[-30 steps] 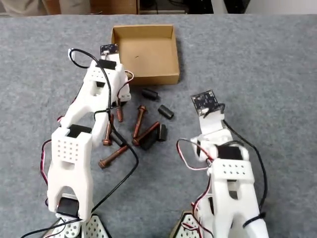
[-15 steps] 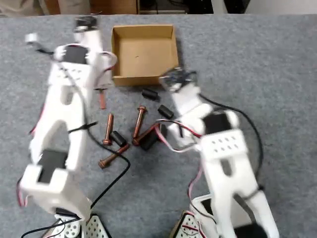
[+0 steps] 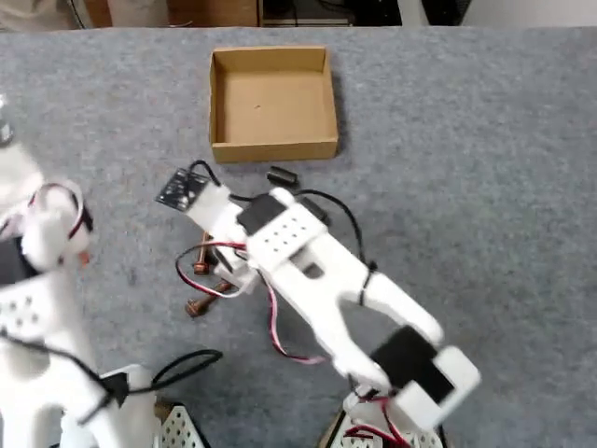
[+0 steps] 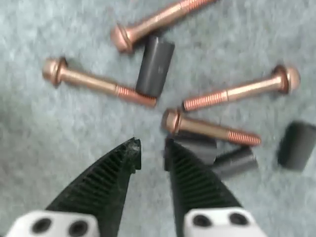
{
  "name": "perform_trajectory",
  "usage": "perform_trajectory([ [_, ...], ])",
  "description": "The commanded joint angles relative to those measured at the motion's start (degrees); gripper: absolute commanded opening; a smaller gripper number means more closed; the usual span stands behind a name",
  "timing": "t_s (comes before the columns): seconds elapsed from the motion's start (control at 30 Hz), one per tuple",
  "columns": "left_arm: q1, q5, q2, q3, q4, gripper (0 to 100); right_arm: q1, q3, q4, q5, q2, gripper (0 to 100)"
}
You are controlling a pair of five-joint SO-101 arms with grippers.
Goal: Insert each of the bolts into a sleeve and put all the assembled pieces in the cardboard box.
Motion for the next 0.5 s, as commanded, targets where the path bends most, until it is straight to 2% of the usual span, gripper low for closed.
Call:
perform_trajectory([
  [0.0,-4.13,-1.93,-5.58,4.92,-2.11,2,-0.92,-8.48,-0.79,-1.93,5.14,14.9],
  [0.23,-5.45,-2.2,-5.58,5.89,-2.11,2,-2.68,-20.44,2.29,-2.11,16.75,13.5],
  [0.47,-5.71,-2.2,-5.58,6.15,-2.11,2,-2.86,-25.98,4.48,-2.2,26.51,13.5],
])
